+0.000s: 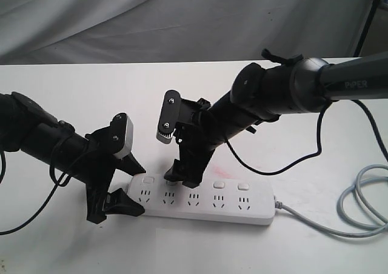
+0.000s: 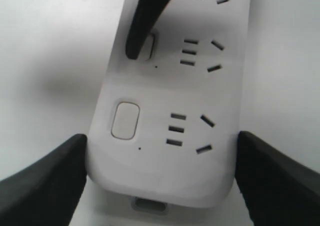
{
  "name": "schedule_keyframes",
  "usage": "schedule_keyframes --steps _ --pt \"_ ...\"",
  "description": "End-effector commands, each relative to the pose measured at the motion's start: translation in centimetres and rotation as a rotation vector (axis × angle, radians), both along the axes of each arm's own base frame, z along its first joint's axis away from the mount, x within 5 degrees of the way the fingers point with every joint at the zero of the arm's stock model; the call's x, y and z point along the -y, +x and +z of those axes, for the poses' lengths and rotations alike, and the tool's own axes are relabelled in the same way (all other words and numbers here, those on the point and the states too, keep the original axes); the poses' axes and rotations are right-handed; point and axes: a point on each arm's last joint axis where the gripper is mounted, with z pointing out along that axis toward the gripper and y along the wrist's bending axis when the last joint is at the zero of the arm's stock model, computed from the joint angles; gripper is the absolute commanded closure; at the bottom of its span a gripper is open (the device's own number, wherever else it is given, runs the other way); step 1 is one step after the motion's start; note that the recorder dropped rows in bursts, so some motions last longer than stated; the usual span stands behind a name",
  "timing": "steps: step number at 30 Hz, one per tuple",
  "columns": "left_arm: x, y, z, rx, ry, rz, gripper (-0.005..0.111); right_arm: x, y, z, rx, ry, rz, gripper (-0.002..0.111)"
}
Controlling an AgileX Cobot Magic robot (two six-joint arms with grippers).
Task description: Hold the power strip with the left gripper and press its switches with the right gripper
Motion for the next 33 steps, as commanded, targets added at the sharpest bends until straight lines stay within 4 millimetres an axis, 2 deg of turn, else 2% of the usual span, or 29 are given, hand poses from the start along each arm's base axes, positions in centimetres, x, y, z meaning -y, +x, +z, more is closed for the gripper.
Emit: schedule_keyframes --steps 1,7,12,19,28,33 --pt "0.3 0.1 0.2 0.011 -0.003 0.0 0.107 0.4 -0.4 -2.0 -0.019 -0.08 0.06 0.024" --pt "0.3 0.1 0.2 0.011 -0.003 0.0 0.107 0.1 -0.5 1.8 0.025 0.004 0.018 0.024" --pt "0.3 0.1 0.2 0.011 -0.003 0.0 0.107 0.0 -0.8 3.4 0.041 0.025 0.019 0.024" --pt "0.3 0.1 0.2 0.011 -0.003 0.0 0.107 0.2 -0.8 3.4 0.043 0.017 0.024 0.024" --pt "0.3 0.1 0.2 0.011 -0.003 0.0 0.107 3.3 -0.4 3.2 -0.024 0.013 -0.002 0.024" --pt "0.3 0.1 0.2 0.011 -0.003 0.0 0.107 3.8 -0.5 3.2 -0.048 0.024 0.005 0.024"
